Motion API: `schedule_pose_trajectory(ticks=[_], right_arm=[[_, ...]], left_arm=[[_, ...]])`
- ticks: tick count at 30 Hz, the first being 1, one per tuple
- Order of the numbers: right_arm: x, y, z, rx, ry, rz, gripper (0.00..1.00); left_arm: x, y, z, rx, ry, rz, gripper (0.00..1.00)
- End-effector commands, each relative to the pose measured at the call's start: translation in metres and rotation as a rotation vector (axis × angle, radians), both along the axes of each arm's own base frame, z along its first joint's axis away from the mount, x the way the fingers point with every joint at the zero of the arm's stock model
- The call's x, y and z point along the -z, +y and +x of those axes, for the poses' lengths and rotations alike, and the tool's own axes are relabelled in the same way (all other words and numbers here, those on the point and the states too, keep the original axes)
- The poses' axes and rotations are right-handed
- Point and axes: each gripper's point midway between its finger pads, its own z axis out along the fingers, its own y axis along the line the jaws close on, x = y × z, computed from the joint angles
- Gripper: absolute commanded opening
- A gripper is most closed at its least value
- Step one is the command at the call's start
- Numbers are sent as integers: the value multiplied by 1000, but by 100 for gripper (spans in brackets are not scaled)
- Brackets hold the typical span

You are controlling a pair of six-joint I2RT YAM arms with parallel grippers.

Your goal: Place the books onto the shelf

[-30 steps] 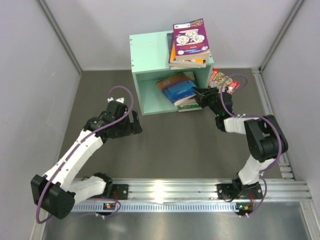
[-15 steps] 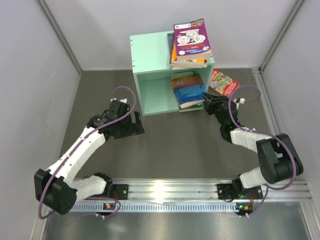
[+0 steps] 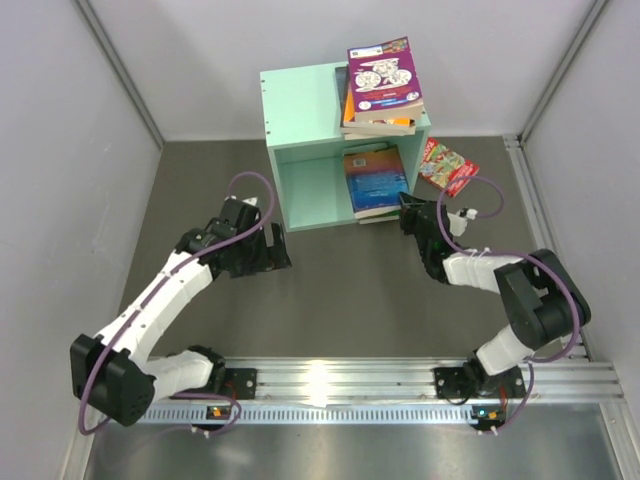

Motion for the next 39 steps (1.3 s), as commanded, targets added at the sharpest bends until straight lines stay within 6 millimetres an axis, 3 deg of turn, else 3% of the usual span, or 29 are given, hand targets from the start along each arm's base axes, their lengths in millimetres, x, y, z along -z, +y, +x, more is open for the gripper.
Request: schedule_pose_trajectory(ticks=[1,10,13,14,17,20,26,32,33,35,36,38,39], right_arm=[[-59,-21,29,190,-175,106,0],[-59,-12,49,190,-139,91,0],[-59,-6,55,164,-136,108,18],[-59,-5,56,158,-142,114,40],[-59,0,57,128,-147,130,78],[-60,-2,53,117,-134,124,91],[-66,-14,25,44,-116,55,98],[-68,-38,-17,-69,-75,-82,100],[-72,-55,-24,-59,-71,-131,100],[-65,-71,-34,-62,-42,-173,100],[-63,-95,-35,-19,-32,-205,100],[-55,-115,-40,-16,8,-210,100],[-52,-142,-35,8,33,-240,100]], left_arm=[[-27,0,8,-3,-89,-32,98],[-29,8,1,-32,-112,-31,98],[-29,8,-1,-36,-115,-37,98],[-29,9,-1,-38,-115,-35,98],[-32,11,-2,-43,-125,-36,98],[-34,11,-2,-49,-131,-42,98],[-34,18,-4,-80,-147,-29,98],[-30,18,-8,-79,-142,-42,98],[-30,18,-8,-78,-142,-42,98],[-28,18,-8,-79,-142,-40,98],[-28,18,-7,-81,-143,-42,98],[-27,17,-7,-81,-145,-47,98],[-26,16,-7,-78,-143,-51,98]])
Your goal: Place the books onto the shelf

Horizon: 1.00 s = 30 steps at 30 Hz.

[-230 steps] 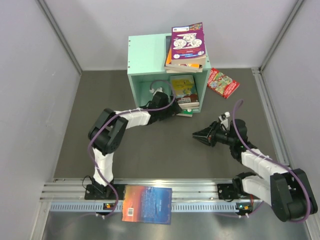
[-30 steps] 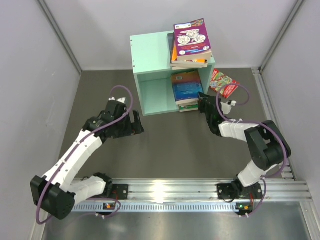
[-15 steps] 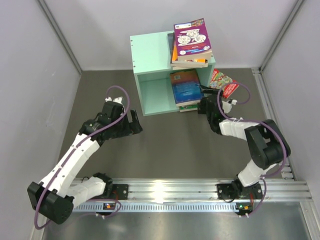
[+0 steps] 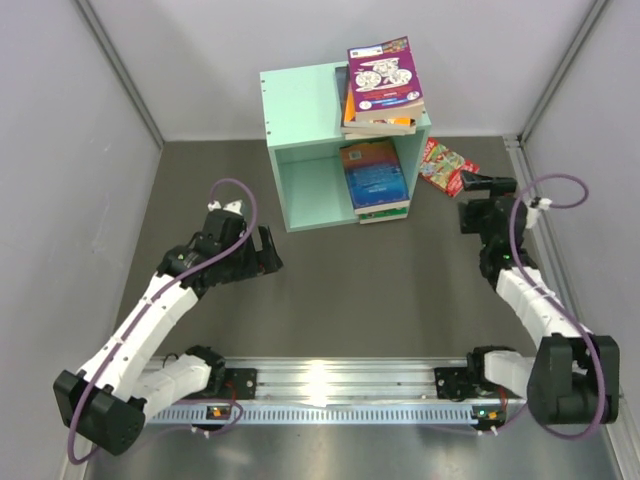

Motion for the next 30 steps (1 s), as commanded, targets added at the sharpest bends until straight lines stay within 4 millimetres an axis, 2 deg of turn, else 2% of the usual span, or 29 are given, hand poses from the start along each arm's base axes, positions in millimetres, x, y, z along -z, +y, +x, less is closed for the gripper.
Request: schedule_pose_trajectory(ticks=[1,2,3,5,6,8,9,11,12,14,15,17,19,20,21,28,30], right_arm=[[30,-39,-1,-44,141,-113,100],[32,-57,3,-33,165,-161,100],[25,-58,21,-85,170,-172,100],[37,-74,33,-132,250,-209,100],[34,-74,55,-196,252,-203,100],[42,-83,70,-240,294,-222,99],[37,-87,91,-273,285,-231,99],[39,-96,105,-294,319,-287,98],[35,-102,126,-295,310,-309,98],[40,-109,142,-310,328,-341,98],[46,-114,160,-324,351,-342,98],[56,-121,174,-338,401,-374,98],[65,-131,196,-321,413,-391,98],[85,-135,204,-327,435,-387,98],[71,-140,217,-311,401,-410,98],[114,-149,269,-308,366,-386,99],[128,-150,280,-309,351,-376,99]], left_arm=[[-3,-1,6,-14,-33,-23,98],[-3,-2,6,-15,-33,-24,97],[-2,-2,6,-17,-29,-25,97],[0,-1,6,-17,-25,-23,97],[0,-2,6,-18,-23,-23,97],[-1,-2,5,-22,-26,-28,97],[-2,-1,6,-27,-28,-27,97],[0,0,6,-39,-26,-24,97],[2,1,5,-47,-20,-27,97],[5,1,6,-61,-11,-25,97],[5,1,7,-69,-7,-28,97],[8,0,10,-79,5,-22,97],[9,0,14,-89,20,-13,97],[10,0,15,-95,29,-9,97],[9,0,17,-98,31,-6,97],[28,-8,30,-112,117,17,96],[27,-11,37,-112,123,20,96]])
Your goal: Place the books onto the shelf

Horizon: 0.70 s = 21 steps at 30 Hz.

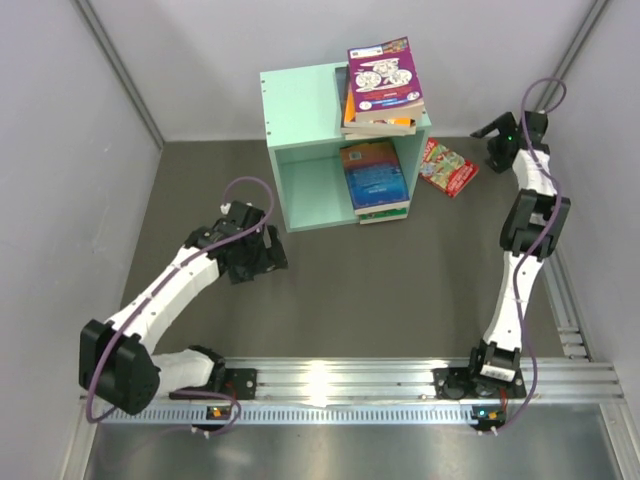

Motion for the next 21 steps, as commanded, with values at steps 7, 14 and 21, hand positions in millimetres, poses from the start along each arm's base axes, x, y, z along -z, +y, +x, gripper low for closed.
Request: schedule_pose_trajectory(ticks=[7,14,21], right_arm=[[22,20,33,-107,-121,93,100],[39,94,5,-352,-62,171,100],[46,157,-75,-585,99,213,98]], left_arm=[[-1,-20,38,-1,49,-6,94],[-3,-25,48,0,32,-17,94],[-8,-29,44,11,1,-59,94]])
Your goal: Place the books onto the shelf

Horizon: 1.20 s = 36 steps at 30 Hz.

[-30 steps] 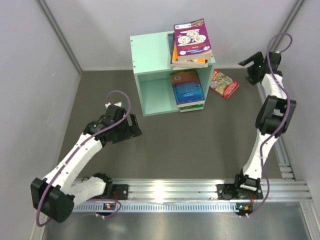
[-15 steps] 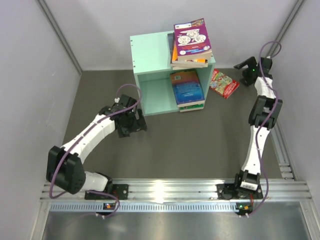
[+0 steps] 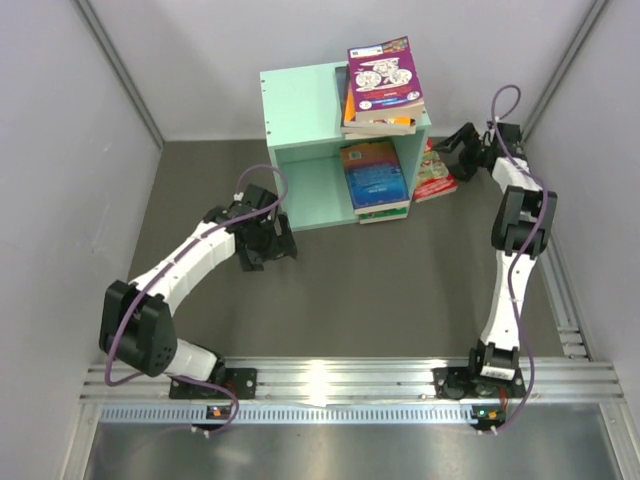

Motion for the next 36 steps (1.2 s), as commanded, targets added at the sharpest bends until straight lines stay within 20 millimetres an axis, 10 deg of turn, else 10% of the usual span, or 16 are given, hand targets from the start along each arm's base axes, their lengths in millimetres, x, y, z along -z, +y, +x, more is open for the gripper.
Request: schedule_pose_trajectory(ticks=[1,14,17,18,22,31,36], right_arm=[[19,46,-63,-174,154,-14,97],[-5,116,-175,-330,197,-72,90],[-5,117,-179,-307,202,-79,62],[-5,115,-180,-294,202,-88,35],[-12,106,-186,-240,197,-142,0],[-57,83,-239,-124,153,-223,0],[-123,80,-281,-20,34,-188,0]], left_arm=[[-25,-9,9,7,-97,-78,94],[-35,5,-17,32,-174,-90,94],[-41,9,-22,36,-191,-83,94],[-46,10,-24,38,-202,-88,94],[-52,15,-33,44,-214,-87,94],[-63,1,-39,103,-279,-188,95],[-79,-29,-29,172,-334,-336,95]])
